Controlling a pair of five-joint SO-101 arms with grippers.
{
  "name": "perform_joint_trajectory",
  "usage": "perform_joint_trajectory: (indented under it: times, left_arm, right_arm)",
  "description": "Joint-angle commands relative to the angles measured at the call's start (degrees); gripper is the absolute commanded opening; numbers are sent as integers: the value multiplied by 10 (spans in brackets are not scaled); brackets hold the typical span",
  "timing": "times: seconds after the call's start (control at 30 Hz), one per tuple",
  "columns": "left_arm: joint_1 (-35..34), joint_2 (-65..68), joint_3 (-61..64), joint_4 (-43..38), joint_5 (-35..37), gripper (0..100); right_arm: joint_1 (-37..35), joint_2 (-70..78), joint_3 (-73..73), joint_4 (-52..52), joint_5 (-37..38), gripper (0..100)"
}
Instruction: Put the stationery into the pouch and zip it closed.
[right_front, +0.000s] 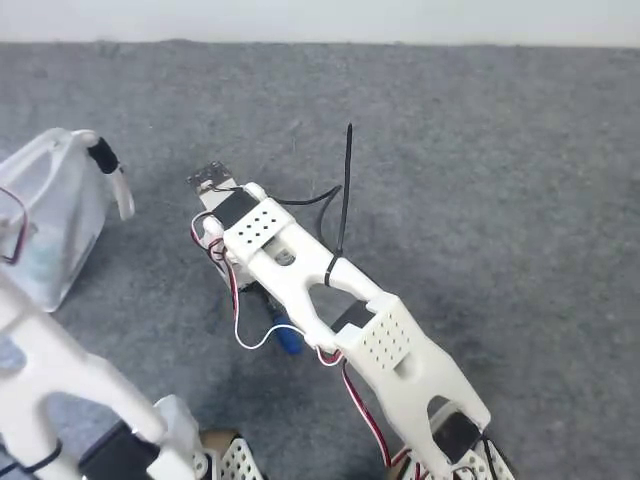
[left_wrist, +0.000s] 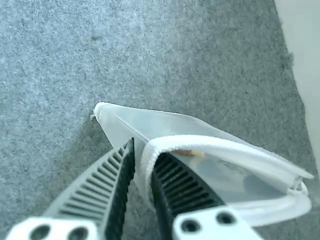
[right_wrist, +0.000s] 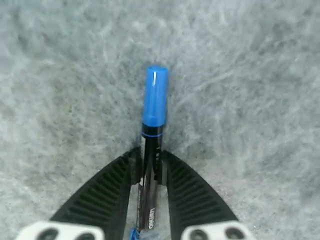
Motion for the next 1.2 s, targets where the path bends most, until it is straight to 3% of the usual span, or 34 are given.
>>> perform_joint_trajectory:
  times: [0.0,0.63,0.97,1.17]
  left_arm:
    - [-1,-8,-40,-16,8,10]
    - [3,-10,-58,16,8,10]
    - [78,-10,-75,45,5,10]
    - [138,-36,-73,52,-32,10]
  right_arm:
    - [7,-71,-19,19,-6,13]
    - [20,-262,-19,130,-4,13]
    - [34,-317,-15,159,-4,6]
    - [58,-349,-14,162,-5,6]
